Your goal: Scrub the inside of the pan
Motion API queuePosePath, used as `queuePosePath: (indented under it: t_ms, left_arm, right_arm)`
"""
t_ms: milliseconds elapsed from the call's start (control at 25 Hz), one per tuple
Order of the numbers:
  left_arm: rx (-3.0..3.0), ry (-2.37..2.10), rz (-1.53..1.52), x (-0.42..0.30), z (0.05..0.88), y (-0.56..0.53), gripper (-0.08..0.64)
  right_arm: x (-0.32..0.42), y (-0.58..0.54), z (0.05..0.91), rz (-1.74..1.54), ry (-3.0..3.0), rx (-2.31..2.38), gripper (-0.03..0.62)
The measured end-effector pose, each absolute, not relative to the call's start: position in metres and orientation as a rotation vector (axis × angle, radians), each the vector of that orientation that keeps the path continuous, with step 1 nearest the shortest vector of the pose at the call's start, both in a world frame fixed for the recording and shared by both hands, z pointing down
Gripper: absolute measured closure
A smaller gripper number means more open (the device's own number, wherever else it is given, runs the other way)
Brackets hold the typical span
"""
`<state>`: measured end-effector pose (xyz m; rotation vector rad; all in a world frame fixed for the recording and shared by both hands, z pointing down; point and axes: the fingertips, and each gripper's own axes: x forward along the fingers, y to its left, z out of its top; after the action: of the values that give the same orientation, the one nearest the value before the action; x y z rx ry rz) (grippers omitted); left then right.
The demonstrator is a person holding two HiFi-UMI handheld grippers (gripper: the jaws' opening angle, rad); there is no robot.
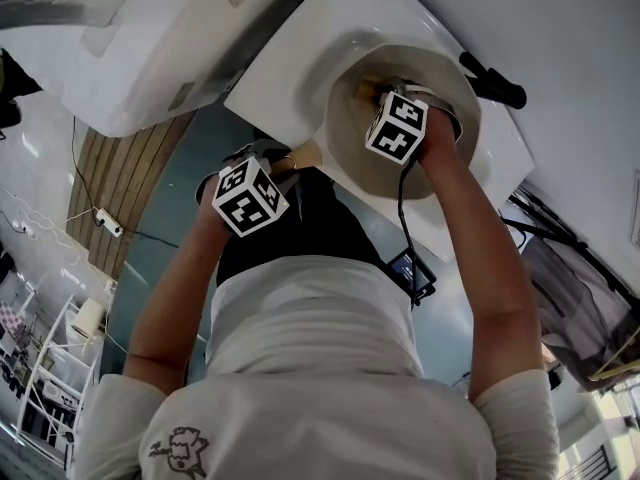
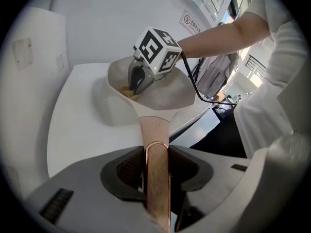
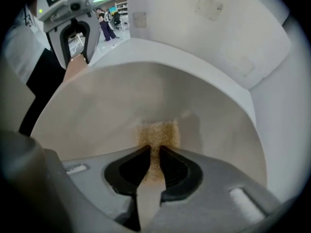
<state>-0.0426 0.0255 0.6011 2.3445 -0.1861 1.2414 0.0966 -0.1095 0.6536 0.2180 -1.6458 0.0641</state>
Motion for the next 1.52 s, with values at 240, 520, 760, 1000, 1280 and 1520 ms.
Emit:
queuePosePath:
  t_ms: [240, 520, 760, 1000, 1280, 1520]
  left_arm:
    - [2.341, -0.184, 1.236, -0.042, 0.601, 0.026, 0.403]
    - [2.334, -0.166, 1.237, -0.042, 0.602, 0.027, 0.405]
    - [2.335, -0.149, 1.234, -0.041, 0.600, 0.028, 0.404]
    - [2.330, -0.126, 1.231, -0.040, 0.600, 0.029, 0.403]
    - [2.329, -0.120, 1.226, -0.040, 0.600, 0.029, 0.404]
    - [2.332, -0.128, 1.228, -0.040, 0.599, 0.029, 0.404]
  right_arm:
    - [0.082, -0.058, 0.653, 0.118, -1.708, 0.080, 0.528]
    - [0.096, -0.006, 0.649, 0.230, -1.691, -0.060, 0.531]
    - [0.126, 0.018, 0.644, 0.327, -1.603, -0.142, 0.531]
    - [0.166, 0.018, 0.639, 0.429, -1.489, -0.136, 0.529]
    - [0.209, -0.031, 0.638, 0.311, -1.351, 0.011, 0.528]
    - [0.205, -0.093, 0.641, 0.117, -1.348, 0.190, 0.528]
